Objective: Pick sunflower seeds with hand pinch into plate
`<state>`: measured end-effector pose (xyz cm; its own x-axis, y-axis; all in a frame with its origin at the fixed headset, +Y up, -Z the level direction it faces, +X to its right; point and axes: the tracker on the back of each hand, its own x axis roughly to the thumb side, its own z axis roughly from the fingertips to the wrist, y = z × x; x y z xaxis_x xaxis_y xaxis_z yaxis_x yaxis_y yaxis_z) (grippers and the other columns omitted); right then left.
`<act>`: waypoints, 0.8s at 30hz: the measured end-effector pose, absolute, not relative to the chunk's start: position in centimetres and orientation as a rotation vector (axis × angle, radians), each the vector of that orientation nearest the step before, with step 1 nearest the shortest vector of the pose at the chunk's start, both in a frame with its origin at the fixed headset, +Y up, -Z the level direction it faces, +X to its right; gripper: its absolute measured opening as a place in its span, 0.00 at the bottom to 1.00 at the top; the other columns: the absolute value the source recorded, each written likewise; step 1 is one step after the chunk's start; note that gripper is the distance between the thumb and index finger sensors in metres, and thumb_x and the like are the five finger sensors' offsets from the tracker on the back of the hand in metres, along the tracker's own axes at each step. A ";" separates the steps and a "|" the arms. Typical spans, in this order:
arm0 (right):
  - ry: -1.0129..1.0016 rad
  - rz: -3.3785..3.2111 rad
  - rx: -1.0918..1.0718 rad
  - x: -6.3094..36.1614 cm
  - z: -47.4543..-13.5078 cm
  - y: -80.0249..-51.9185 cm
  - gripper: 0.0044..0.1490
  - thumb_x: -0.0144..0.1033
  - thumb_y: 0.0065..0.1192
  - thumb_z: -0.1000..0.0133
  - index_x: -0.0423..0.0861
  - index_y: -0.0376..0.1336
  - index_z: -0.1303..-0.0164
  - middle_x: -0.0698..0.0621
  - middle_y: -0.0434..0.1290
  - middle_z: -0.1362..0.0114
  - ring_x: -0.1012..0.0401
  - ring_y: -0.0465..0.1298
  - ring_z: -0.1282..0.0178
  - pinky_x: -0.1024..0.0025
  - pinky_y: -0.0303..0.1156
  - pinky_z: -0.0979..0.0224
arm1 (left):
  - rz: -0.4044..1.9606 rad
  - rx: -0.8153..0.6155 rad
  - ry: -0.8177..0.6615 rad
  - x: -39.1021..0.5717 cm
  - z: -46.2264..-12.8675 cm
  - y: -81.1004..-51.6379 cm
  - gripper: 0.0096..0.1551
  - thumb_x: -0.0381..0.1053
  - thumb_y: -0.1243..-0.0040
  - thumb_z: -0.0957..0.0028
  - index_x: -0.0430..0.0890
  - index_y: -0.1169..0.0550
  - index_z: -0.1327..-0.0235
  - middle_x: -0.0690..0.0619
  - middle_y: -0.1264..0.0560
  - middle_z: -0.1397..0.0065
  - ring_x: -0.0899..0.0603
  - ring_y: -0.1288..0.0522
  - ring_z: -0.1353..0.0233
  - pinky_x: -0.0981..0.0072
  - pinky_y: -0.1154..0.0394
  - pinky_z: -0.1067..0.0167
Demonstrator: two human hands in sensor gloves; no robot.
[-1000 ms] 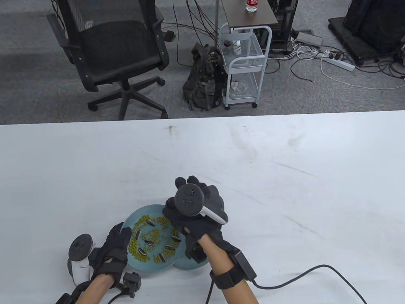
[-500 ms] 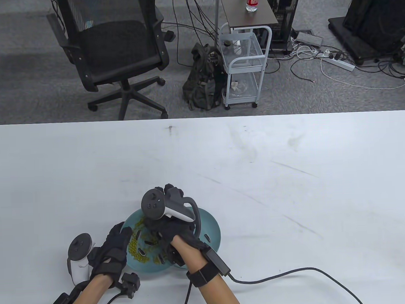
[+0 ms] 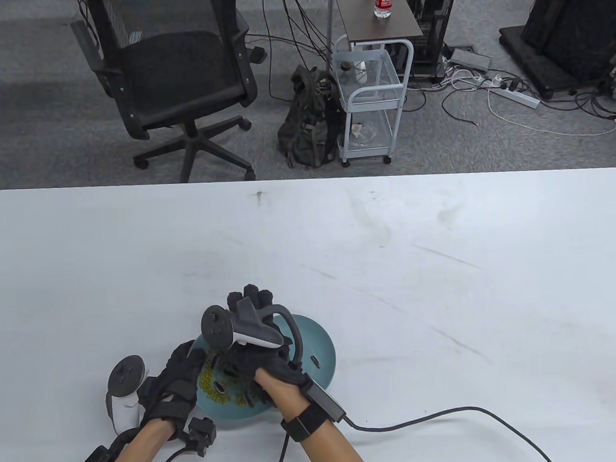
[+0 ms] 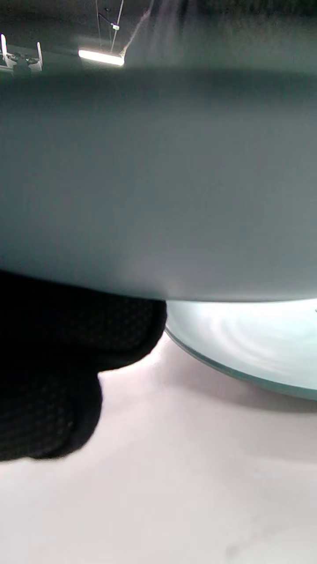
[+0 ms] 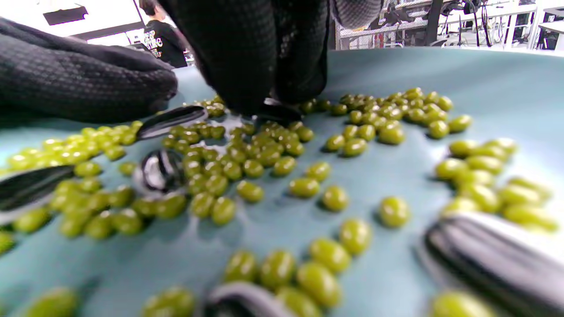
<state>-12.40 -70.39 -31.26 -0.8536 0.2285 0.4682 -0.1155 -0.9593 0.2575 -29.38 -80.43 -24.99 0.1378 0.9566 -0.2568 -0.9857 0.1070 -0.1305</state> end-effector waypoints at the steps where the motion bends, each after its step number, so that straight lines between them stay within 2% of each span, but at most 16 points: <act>1: 0.330 2.843 0.760 -12.4 -31.3 -70.4 0.23 0.30 0.78 0.43 0.31 0.74 0.45 0.26 0.49 0.16 0.23 0.41 0.20 0.23 0.36 0.27 | 1.435 -0.297 0.119 -29.4 -25.0 -80.4 0.25 0.53 0.52 0.35 0.44 0.40 0.31 0.47 0.21 0.43 0.47 0.13 0.59 0.57 0.18 0.56; 7: 0.342 2.861 0.780 -12.6 -31.0 -70.6 0.23 0.29 0.77 0.43 0.30 0.73 0.44 0.26 0.49 0.16 0.23 0.41 0.20 0.23 0.37 0.27 | 1.430 -0.290 0.122 -29.3 -24.9 -80.5 0.25 0.53 0.51 0.35 0.44 0.39 0.31 0.47 0.21 0.43 0.47 0.13 0.60 0.56 0.18 0.57; 11: 0.359 2.865 0.810 -12.6 -30.8 -70.2 0.26 0.31 0.78 0.43 0.30 0.72 0.41 0.26 0.47 0.15 0.23 0.39 0.19 0.22 0.34 0.27 | 1.440 -0.294 0.108 -29.4 -25.0 -80.5 0.25 0.53 0.52 0.34 0.45 0.40 0.31 0.49 0.21 0.43 0.48 0.13 0.59 0.58 0.18 0.56; 24: 0.371 2.867 0.787 -12.3 -30.9 -70.4 0.24 0.31 0.77 0.43 0.30 0.73 0.45 0.25 0.48 0.16 0.24 0.41 0.20 0.23 0.36 0.27 | 1.444 -0.298 0.095 -29.3 -25.0 -80.7 0.25 0.54 0.52 0.34 0.45 0.39 0.31 0.48 0.21 0.43 0.47 0.13 0.59 0.57 0.18 0.56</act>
<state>-12.31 -70.37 -30.93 -0.8522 0.2036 0.4820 -0.0741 -0.9589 0.2739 -29.34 -80.70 -24.95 0.1304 0.9613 -0.2426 -0.9848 0.0974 -0.1436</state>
